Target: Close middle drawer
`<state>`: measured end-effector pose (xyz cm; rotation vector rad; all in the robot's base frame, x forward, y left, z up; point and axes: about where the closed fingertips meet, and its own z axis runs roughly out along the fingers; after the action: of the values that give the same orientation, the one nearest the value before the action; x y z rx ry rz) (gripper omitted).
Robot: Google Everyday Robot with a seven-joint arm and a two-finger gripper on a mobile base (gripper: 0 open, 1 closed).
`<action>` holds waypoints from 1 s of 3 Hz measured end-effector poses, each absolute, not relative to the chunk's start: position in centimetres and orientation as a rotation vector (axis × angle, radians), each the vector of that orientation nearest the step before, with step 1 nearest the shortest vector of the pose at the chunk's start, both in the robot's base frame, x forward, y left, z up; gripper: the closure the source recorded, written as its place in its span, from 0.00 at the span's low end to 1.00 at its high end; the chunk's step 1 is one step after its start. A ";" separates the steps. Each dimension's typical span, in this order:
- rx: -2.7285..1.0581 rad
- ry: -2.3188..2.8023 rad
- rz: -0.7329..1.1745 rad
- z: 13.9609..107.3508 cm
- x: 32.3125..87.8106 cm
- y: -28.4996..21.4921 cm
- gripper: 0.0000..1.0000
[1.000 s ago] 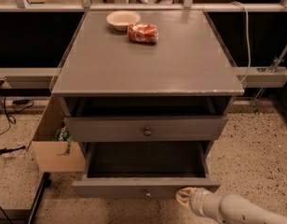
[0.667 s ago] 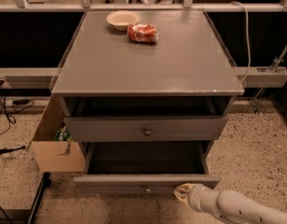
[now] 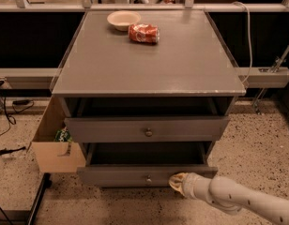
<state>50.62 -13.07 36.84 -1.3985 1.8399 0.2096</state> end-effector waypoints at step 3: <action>-1.353 1.778 0.208 36.7 59.6 -10.7 1.00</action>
Offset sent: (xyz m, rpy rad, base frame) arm 0.0705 0.0188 0.0081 0.0282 -0.0486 0.0050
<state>59.59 -10.67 36.72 -1.3528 1.7784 0.2079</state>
